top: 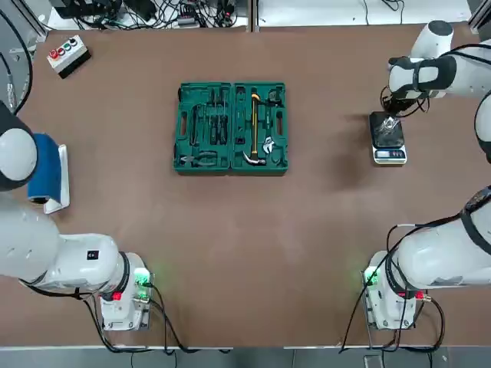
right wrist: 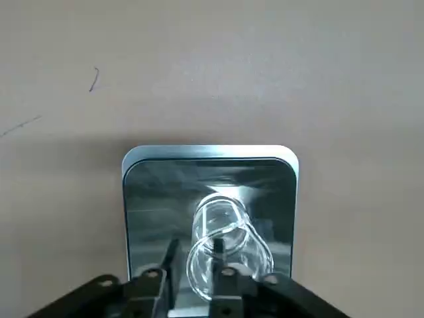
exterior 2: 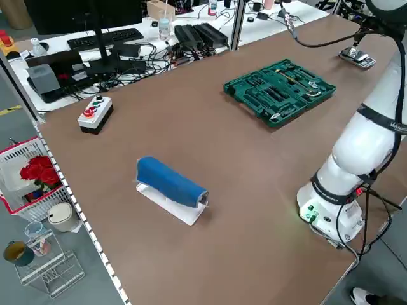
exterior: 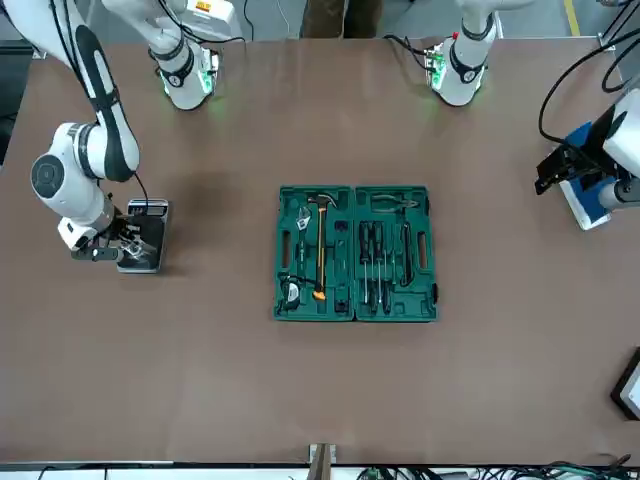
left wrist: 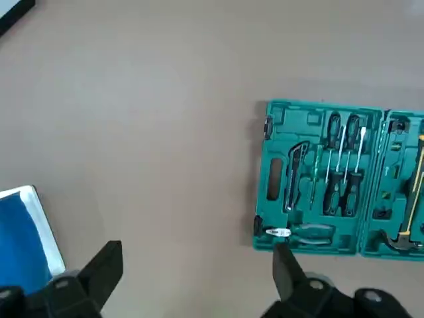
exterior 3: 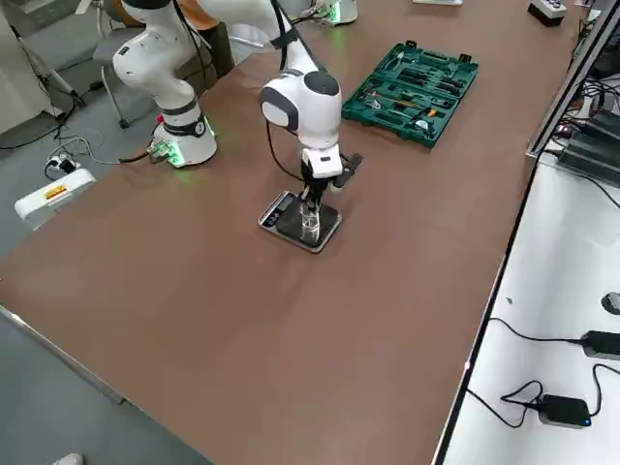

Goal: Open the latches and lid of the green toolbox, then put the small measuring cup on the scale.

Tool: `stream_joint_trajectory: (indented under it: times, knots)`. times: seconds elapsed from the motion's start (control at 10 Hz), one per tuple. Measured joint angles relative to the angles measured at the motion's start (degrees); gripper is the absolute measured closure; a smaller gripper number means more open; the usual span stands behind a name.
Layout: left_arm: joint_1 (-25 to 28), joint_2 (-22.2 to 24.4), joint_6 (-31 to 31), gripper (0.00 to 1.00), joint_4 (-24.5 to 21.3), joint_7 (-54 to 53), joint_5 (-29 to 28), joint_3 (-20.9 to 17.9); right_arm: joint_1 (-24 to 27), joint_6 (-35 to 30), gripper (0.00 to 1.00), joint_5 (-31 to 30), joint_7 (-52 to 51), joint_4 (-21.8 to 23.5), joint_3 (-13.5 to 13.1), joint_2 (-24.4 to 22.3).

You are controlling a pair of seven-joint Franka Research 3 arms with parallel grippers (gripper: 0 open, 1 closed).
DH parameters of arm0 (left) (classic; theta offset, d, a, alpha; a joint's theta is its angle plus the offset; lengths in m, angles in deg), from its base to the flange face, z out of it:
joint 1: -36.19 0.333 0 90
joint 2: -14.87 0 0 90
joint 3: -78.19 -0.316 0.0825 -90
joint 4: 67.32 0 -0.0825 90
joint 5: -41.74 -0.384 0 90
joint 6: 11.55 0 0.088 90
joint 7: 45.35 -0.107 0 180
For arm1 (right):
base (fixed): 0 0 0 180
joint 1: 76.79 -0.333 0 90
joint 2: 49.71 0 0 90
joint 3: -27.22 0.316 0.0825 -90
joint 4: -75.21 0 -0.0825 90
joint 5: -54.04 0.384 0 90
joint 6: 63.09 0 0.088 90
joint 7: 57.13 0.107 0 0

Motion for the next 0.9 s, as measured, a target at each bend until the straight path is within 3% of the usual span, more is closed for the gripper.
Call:
stream_joint_trajectory:
  times: [0.3,0.6,0.9]
  knots:
    - [0.0,0.0,-0.1,0.00,0.0,0.0,0.0,0.0,-0.1,-0.8,0.55,0.0,0.0,-0.1,0.0,0.0]
    - [0.0,0.0,-0.1,0.00,0.0,0.0,0.0,0.0,-0.5,-7.6,0.51,0.0,0.0,-3.0,0.1,-0.3]
    - [0.0,0.0,-0.3,0.00,0.0,0.0,0.0,0.0,-1.0,-17.3,0.50,0.0,0.0,-9.4,0.3,-1.4]
